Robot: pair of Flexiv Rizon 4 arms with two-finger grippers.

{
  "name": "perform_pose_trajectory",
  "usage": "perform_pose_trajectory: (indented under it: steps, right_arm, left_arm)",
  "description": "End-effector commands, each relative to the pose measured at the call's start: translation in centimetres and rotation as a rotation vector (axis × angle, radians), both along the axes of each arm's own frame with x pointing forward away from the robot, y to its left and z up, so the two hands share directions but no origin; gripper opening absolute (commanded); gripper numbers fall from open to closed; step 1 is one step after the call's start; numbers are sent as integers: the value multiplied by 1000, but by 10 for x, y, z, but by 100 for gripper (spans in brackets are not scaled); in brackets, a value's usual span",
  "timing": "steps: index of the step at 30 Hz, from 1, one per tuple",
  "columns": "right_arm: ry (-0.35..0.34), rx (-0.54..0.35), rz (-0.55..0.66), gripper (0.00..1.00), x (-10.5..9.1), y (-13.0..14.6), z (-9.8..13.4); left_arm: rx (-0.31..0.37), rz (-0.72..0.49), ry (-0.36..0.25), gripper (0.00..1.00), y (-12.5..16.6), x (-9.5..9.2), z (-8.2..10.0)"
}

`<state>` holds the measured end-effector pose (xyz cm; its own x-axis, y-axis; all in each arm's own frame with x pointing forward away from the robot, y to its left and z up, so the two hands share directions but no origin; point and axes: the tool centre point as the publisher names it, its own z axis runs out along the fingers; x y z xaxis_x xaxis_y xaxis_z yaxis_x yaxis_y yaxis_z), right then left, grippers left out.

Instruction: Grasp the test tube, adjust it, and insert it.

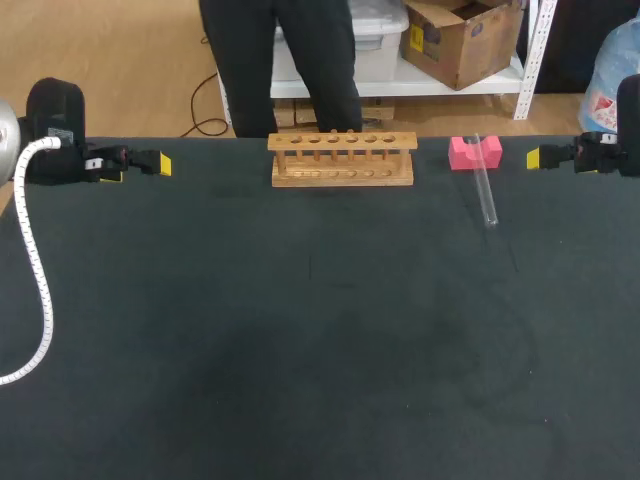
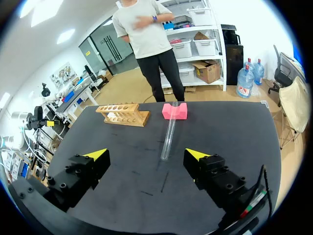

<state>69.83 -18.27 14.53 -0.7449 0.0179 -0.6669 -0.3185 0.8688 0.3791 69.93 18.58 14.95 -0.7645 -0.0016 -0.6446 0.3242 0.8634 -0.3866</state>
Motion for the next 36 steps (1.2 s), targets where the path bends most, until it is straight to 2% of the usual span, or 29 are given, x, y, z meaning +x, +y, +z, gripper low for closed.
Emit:
perform_pose_trajectory:
  steps: [1, 14, 17, 19, 20, 26, 28, 33, 36]
  right_arm:
    - [1, -5, -4, 100, -1, 1, 1]
    - [1, -5, -4, 100, -1, 1, 1]
    - [1, -5, -4, 100, -1, 1, 1]
    - [1, -5, -4, 100, -1, 1, 1]
    - [1, -5, -4, 100, -1, 1, 1]
    - [1, -5, -4, 100, -1, 1, 1]
    - [1, -5, -4, 100, -1, 1, 1]
    - [1, -5, -4, 100, -1, 1, 1]
    - [1, -5, -4, 100, -1, 1, 1]
  left_arm:
    - [7, 4, 5, 100, -1, 0, 1]
    - [8, 5, 6, 100, -1, 1, 1]
    - [19, -36, -33, 100, 5, 1, 3]
    - [1, -105, -53, 100, 10, 2, 4]
    - [22, -114, -60, 100, 13, 4, 4]
    - [46, -256, -141, 100, 33, 19, 3]
    - [-3, -318, -171, 100, 39, 28, 1]
    - [-29, -440, -309, 100, 49, 47, -5]
    - [-46, -519, -368, 100, 51, 58, -8]
